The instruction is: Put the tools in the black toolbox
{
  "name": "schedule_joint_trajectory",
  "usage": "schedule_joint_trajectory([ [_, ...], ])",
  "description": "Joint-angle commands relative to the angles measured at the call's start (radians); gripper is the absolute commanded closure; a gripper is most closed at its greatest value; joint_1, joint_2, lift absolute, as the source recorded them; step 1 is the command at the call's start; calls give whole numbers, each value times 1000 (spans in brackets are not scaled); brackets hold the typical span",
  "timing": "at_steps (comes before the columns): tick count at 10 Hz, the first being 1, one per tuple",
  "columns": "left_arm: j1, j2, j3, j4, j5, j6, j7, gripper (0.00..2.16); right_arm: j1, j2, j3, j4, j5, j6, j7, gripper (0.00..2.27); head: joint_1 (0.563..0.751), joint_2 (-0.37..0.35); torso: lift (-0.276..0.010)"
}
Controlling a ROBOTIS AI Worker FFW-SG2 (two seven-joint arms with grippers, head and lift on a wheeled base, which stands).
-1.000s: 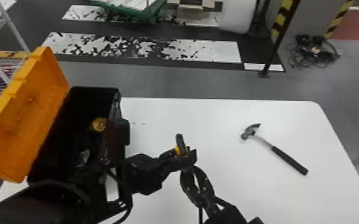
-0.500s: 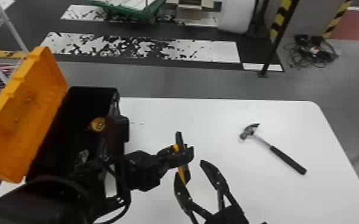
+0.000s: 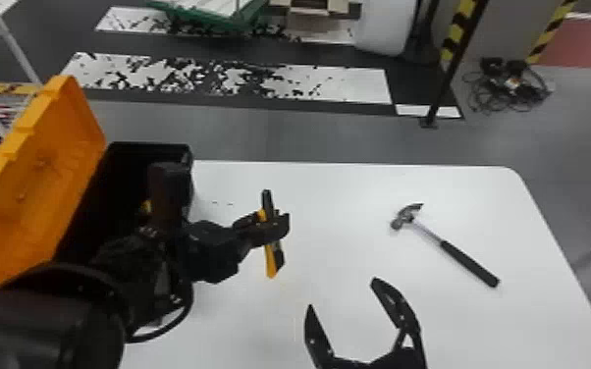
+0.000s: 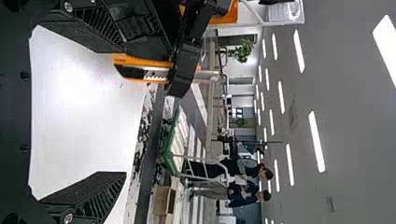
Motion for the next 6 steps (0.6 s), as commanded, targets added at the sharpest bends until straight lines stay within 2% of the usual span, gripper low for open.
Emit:
schedule_joint_trajectory([
  [1,-5,-4,23,-35,-125,3,11,2081,16,-2,-27,9,-13,-14,1,76,695,-38,-39],
  [2,-2,-4,45,-78,-184,18,24,2081,18,-2,-32,12,-17,-20,0,76,695,-20,-39],
  [3,4,-6,74,-121,-220,18,53,2081,18,-2,-33,17,-17,-26,1,76,695,-5,-39],
  [5,17,-4,168,-206,-221,18,76,2081,13,-2,-32,25,-17,-23,1,76,695,68,-39],
  [6,14,-1,209,-212,-235,15,88,2081,11,-2,-30,28,-17,-23,0,76,695,108,-39],
])
